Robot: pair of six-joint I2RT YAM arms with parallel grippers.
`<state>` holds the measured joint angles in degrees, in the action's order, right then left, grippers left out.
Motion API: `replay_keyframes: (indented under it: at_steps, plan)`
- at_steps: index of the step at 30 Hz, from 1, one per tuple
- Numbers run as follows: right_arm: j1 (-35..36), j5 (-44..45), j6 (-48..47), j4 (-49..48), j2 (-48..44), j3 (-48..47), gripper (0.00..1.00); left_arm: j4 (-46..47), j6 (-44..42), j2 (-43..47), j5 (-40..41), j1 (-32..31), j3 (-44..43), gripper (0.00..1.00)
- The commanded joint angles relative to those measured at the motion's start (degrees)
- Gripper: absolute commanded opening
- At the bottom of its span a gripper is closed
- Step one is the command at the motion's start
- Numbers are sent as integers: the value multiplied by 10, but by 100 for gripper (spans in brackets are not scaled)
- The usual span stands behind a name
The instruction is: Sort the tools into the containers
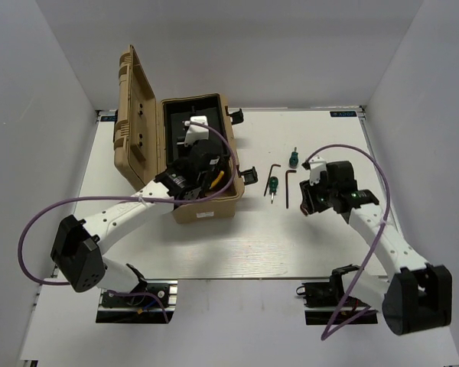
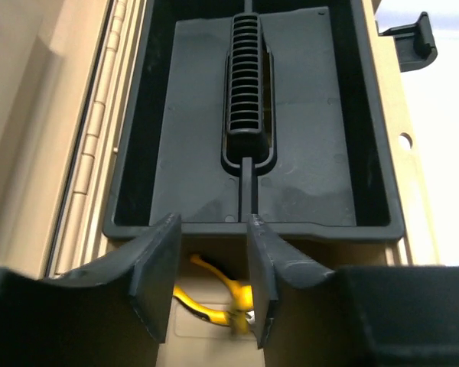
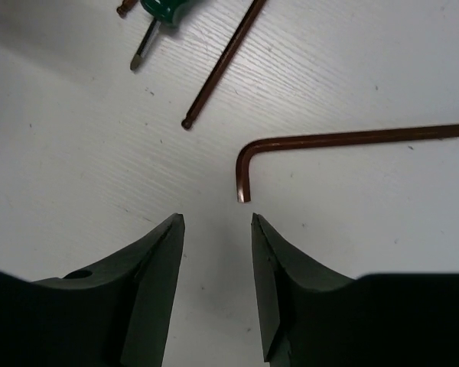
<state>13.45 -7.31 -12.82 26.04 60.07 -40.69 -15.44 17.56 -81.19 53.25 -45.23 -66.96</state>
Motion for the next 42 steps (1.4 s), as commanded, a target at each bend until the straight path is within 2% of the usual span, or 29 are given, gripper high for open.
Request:
replay_keyframes:
  at_steps: [1,3,7,9,12,13,16,19,24,26,30,35,37,41,42]
  plan:
    - [-4,-53,22,-27,49,-61,47,8,15,25,-24,12,9,52]
    - [-4,-55,45,-37,91,-86,47,8,15,31,-29,18,9,59]
    - [0,-20,88,-41,192,-142,42,1,15,45,-51,18,-3,62]
    - [2,-10,95,-49,230,-173,42,18,-28,57,-72,5,-3,64]
    - [9,-3,111,-59,307,-209,45,35,-89,76,-181,-1,-8,68]
    - [10,1,116,-53,323,-228,45,35,-109,88,-257,-1,-8,69]
    - [15,10,140,-44,386,-270,45,35,-147,113,-353,-6,3,78]
    - [20,16,158,-47,428,-294,44,35,-161,147,-389,-12,26,81]
    - [40,63,164,-52,469,-315,42,44,-168,224,-395,-17,92,90]
    - [42,102,165,-50,479,-317,38,58,-168,261,-387,-17,112,92]
    - [47,121,168,-39,495,-317,27,58,-155,301,-373,-17,150,94]
    - [42,127,179,-22,506,-310,23,58,-144,325,-373,-17,169,94]
    - [42,127,180,-16,507,-306,18,58,-138,325,-373,-17,175,94]
    - [40,123,177,-10,494,-295,0,52,-133,330,-385,-17,175,94]
    - [40,120,177,-6,489,-301,0,47,-133,330,-385,-17,175,94]
